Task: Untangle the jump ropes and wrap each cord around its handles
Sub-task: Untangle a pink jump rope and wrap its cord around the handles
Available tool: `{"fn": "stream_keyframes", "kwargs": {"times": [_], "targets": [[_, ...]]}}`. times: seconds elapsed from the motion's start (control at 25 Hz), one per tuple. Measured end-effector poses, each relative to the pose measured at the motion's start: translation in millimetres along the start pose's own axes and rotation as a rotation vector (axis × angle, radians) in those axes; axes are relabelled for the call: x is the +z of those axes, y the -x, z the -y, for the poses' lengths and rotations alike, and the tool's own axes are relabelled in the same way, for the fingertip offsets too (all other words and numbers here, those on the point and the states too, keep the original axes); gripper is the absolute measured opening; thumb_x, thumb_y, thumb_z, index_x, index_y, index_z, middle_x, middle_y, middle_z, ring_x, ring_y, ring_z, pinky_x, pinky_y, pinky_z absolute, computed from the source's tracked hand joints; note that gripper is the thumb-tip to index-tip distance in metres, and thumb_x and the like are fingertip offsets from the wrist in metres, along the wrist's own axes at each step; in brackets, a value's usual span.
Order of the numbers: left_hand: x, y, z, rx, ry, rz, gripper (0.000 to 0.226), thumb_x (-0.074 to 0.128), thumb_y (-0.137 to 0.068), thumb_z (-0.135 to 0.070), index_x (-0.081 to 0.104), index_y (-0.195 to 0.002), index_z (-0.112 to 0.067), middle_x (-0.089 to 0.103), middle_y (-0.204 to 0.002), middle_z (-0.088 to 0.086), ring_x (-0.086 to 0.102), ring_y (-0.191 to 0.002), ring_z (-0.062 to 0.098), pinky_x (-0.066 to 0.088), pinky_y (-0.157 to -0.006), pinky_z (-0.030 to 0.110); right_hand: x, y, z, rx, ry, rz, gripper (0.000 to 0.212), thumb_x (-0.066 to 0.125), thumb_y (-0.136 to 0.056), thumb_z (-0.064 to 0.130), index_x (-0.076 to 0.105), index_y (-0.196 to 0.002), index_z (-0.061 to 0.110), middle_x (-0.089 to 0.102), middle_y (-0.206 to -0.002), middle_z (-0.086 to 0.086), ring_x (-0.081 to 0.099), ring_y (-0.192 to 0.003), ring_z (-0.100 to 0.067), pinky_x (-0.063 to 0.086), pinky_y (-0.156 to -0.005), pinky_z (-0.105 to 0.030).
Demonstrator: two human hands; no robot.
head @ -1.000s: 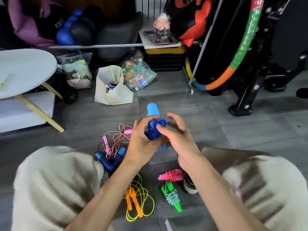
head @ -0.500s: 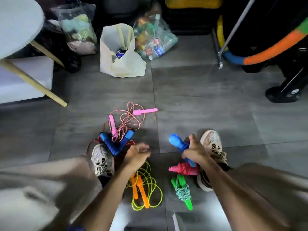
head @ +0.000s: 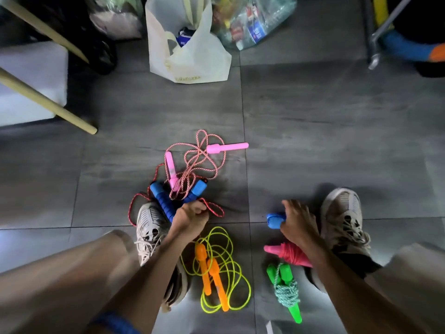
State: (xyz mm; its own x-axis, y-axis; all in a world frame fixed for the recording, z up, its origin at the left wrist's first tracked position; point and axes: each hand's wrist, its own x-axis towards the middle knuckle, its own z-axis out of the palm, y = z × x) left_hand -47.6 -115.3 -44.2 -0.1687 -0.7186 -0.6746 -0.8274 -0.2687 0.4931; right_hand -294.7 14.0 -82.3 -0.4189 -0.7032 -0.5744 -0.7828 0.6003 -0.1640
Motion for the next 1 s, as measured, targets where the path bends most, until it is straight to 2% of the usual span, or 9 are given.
{"fn": "stream_keyframes", "kwargs": {"times": [0.24,0.36,0.44,0.56,0.64,0.72,0.8,0.88,1.0], "targets": [[1.4,-55.4,-13.3,0.082,0.09,-0.056,0.021,0.063,-0.085,-0.009,0.072,-0.104,-0.016,0.069,-0.099,0.0,0.067,-0.093,0.017,0.053,-0.086,0.028,-29.9,-111.4,96.2,-0.235,-0.146,-0.16,0.073,0.055,-0.083,0.002,0.027,-0.15,0.014,0.035,-0.15,-0.009,0.056,-0.115,-0.039,0.05,-0.088,-0.044],[4.9,-69.9,-8.1,0.115,0.159,-0.074,0.021,0.063,-0.086,-0.005,0.069,-0.092,-0.024,0.07,-0.089,-0.006,0.067,-0.083,0.009,0.049,-0.074,0.015,-19.4,-168.7,137.8,-0.297,-0.142,-0.11,0.085,0.055,-0.082,-0.004,0.014,-0.154,0.012,0.018,-0.159,-0.011,0.047,-0.126,-0.041,0.048,-0.096,-0.047],[5.0,-77.2,-3.4,0.141,0.204,-0.108,0.025,0.064,-0.085,-0.002,0.069,-0.087,-0.026,0.068,-0.084,-0.015,0.066,-0.079,0.006,0.047,-0.068,0.008,-10.5,-181.8,144.0,-0.231,-0.079,-0.026,0.074,0.056,-0.085,0.001,0.025,-0.151,0.014,0.033,-0.151,-0.012,0.051,-0.124,-0.039,0.049,-0.094,-0.047],[0.6,-77.8,1.6,0.139,0.242,-0.159,0.024,0.066,-0.086,-0.004,0.07,-0.084,-0.028,0.07,-0.083,-0.015,0.068,-0.079,0.007,0.047,-0.065,0.009,-1.2,-160.5,132.2,-0.047,0.089,0.056,0.032,0.059,-0.091,0.014,0.057,-0.124,0.014,0.063,-0.124,-0.01,0.062,-0.112,-0.032,0.051,-0.086,-0.038],[-6.4,-64.9,-7.7,0.13,0.31,-0.175,0.016,0.069,-0.085,-0.006,0.072,-0.088,-0.022,0.071,-0.085,-0.009,0.069,-0.085,0.012,0.048,-0.068,0.009,-1.0,-128.7,124.8,-0.042,-0.14,0.186,0.02,0.061,-0.091,0.019,0.059,-0.109,0.012,0.068,-0.108,-0.011,0.066,-0.096,-0.03,0.049,-0.075,-0.036],[-18.3,-41.1,-34.5,0.126,0.498,-0.134,0.016,0.077,-0.081,-0.014,0.07,-0.095,-0.014,0.073,-0.087,-0.003,0.07,-0.088,0.014,0.048,-0.07,0.008,-21.2,-83.3,127.9,0.0,-0.781,0.281,0.009,0.062,-0.09,0.008,0.053,-0.093,0.01,0.062,-0.077,-0.013,0.059,-0.061,-0.027,0.046,-0.055,-0.036],[-31.6,-15.0,-72.0,0.188,0.678,-0.009,0.032,0.081,-0.077,-0.019,0.068,-0.104,-0.01,0.075,-0.09,0.004,0.071,-0.089,0.018,0.048,-0.072,0.008,-50.7,-36.6,136.4,-0.067,-1.167,0.201,0.018,0.061,-0.091,0.001,0.053,-0.089,0.016,0.057,-0.062,-0.005,0.051,-0.052,-0.025,0.046,-0.045,-0.032],[-51.7,15.9,-116.0,0.342,0.619,-0.021,0.034,0.083,-0.075,-0.024,0.067,-0.104,-0.014,0.075,-0.085,0.006,0.071,-0.082,0.016,0.049,-0.068,0.013,-84.6,7.2,148.2,-0.242,-1.097,-0.032,0.024,0.064,-0.089,0.006,0.057,-0.092,0.029,0.057,-0.065,0.007,0.053,-0.054,-0.019,0.047,-0.051,-0.028],[-90.0,74.7,-180.4,0.532,0.423,-0.2,0.023,0.07,-0.069,-0.029,0.066,-0.083,-0.011,0.07,-0.07,0.009,0.058,-0.059,0.018,0.05,-0.06,0.039,-151.4,54.8,159.3,-0.437,-0.863,-0.359,0.016,0.065,-0.083,0.011,0.059,-0.096,0.019,0.058,-0.077,0.007,0.052,-0.057,-0.01,0.044,-0.058,-0.024]]}}
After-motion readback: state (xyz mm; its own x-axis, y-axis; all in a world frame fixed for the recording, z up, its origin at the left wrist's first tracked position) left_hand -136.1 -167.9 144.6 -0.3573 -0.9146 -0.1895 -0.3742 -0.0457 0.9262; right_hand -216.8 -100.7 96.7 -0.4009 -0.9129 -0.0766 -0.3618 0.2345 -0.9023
